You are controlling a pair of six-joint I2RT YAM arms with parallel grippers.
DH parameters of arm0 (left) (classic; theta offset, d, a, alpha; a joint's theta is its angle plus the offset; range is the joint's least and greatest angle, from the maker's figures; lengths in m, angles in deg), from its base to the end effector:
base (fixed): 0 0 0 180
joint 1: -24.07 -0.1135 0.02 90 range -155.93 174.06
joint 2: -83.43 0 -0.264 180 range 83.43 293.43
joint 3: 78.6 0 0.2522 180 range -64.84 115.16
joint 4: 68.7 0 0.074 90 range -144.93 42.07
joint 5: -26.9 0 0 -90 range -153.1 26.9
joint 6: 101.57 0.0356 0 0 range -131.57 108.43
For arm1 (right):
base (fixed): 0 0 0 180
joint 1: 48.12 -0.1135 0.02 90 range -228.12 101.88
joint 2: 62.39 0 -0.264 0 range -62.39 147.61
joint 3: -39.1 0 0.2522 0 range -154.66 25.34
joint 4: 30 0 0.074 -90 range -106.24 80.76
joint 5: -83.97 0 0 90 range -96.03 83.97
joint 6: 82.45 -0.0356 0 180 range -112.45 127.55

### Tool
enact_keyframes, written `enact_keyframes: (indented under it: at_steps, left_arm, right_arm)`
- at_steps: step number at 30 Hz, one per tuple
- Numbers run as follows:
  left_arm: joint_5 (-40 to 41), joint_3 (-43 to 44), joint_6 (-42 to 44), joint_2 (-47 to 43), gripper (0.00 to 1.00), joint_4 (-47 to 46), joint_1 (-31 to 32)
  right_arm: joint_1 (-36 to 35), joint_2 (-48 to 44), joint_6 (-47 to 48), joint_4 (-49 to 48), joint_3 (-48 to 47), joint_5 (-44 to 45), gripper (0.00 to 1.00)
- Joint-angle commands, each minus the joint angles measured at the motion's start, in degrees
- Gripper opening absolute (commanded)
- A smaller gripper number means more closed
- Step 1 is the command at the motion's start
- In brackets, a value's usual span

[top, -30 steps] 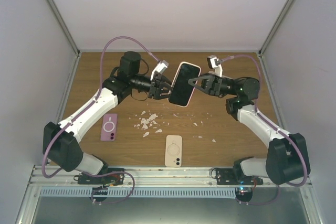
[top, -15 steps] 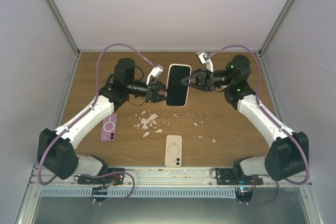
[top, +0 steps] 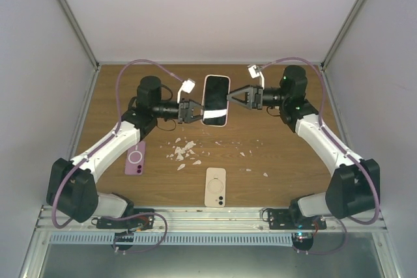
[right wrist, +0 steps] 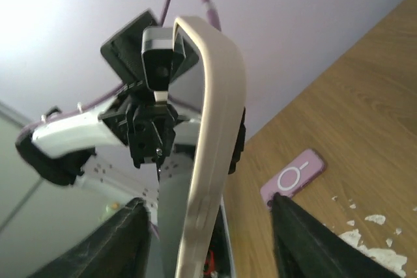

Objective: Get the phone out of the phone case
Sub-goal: Remove the phone case from the phone.

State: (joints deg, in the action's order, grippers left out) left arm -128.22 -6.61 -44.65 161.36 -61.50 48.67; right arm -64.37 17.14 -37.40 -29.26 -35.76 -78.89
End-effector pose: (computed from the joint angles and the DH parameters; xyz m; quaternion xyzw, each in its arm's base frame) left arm 0.2614 -0.1552 0.3253 0.2848 0.6832 -0.6220 0.2555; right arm 0.2857 0.1187 0.3446 -0.2397 0.6756 0.6537 0.2424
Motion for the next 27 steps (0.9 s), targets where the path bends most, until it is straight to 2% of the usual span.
enact_keyframes:
  at_steps: [1,3,6,9,16,27]
  left_arm:
    - [1.47,-1.4,-6.01,-0.74,0.0,-8.94,-2.55]
    - [2.15,-1.56,-7.69,-0.06,0.0,-8.85,-3.48]
    - [3.67,-1.96,-10.73,0.71,0.0,-8.73,-5.04]
    - [5.82,-2.46,-13.81,1.22,0.0,-7.8,-6.35]
    - [12.41,-1.67,-18.77,2.72,0.0,-0.59,-8.9]
    - [11.4,-5.33,-26.38,5.06,0.0,-1.95,-12.92]
  right_arm:
    - [1.99,-1.28,8.52,7.39,-2.48,6.1,0.59]
    - [2.16,-2.09,13.82,11.6,-3.62,9.87,0.67]
    - [1.98,-3.58,20.64,16.62,-4.66,15.42,0.73]
    - [1.22,-4.81,26.69,19.94,-5.49,20.74,0.73]
    - [-6.17,-4.79,43.92,27.31,-8.41,39.05,0.7]
    - [-18.51,-2.0,63.92,27.25,-12.29,61.77,0.68]
